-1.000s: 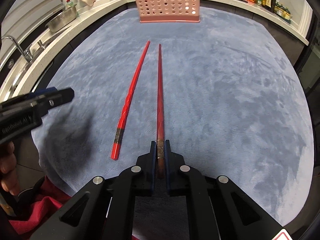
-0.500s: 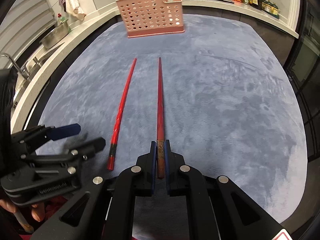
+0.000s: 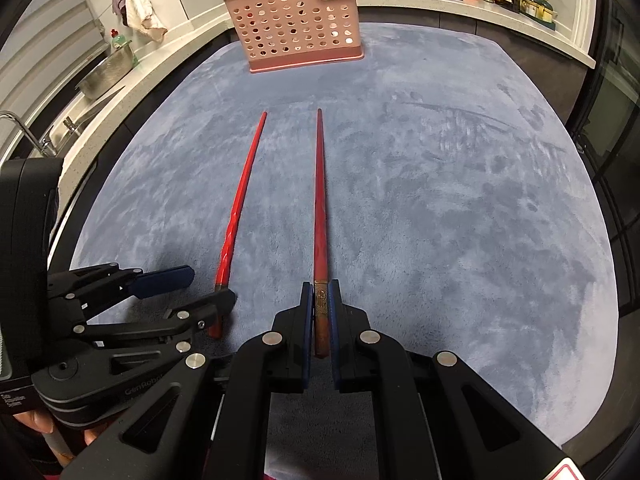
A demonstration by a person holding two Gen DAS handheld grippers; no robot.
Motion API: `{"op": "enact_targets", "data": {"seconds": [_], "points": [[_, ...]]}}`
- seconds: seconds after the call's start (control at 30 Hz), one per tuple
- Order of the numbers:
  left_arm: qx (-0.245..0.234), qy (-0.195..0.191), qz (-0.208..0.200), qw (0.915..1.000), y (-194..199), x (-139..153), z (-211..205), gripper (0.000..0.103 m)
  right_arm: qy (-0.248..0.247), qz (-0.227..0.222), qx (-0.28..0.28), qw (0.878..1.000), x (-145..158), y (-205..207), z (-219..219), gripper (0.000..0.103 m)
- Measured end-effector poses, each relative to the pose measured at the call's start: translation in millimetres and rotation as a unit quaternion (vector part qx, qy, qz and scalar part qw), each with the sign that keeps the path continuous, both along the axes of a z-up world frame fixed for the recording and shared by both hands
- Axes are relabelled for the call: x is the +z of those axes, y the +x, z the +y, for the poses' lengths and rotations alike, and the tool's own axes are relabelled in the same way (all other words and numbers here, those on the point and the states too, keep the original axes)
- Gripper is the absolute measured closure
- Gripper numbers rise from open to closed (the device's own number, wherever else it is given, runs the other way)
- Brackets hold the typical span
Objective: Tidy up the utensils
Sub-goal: 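Grasp a dark red chopstick with the right tool while the left tool grasps the red one, then lift both chopsticks and lower them tip-first into the pink holder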
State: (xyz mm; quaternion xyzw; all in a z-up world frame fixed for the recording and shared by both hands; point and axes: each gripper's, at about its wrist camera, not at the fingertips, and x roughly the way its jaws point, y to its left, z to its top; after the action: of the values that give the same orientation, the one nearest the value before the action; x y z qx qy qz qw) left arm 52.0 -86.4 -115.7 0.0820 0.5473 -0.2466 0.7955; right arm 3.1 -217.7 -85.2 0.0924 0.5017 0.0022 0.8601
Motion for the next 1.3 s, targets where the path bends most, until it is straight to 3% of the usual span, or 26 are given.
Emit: {"op": "enact_targets", "data": {"seconds": [0.1,0.23,0.5,0.8,1.1,1.3], "points": [[0.006,-0.003,0.002,1.0000,0.6,-0.3,3.1,0.074,0.002,0.003,0.000,1.000,-2.1,0.1,0.3,0.096],[0.008,-0.013,0.011,0.9998,0.3,-0.2,7.8,0.096,0.002,0.005,0.002,1.000,-3.0,0.3,1.8,0.096],[0.021,-0.024,-0.011,0.9994,-2.9,19.0,20.7,0.096,0.003,-0.004,0.001,1.000,5.2,-1.9,1.8,0.096],[0.063,-0.037,-0.108,0.9915,-4.9,88.3,55.7,0.096,0.006,-0.047,-0.012,0.999,48.6,-3.1,-6.5,0.096],[0.125,-0.082,-0.198,0.9686,19.6,170.4,96.8,0.096,-0.003,-0.143,-0.034,0.989,134.6,6.8,-25.6,0.096],[0.148,-0.090,-0.244,0.9541,39.2,211.0,112.3,0.096,-0.004,-0.201,-0.055,0.978,184.4,16.6,-49.9,0.096]]}}
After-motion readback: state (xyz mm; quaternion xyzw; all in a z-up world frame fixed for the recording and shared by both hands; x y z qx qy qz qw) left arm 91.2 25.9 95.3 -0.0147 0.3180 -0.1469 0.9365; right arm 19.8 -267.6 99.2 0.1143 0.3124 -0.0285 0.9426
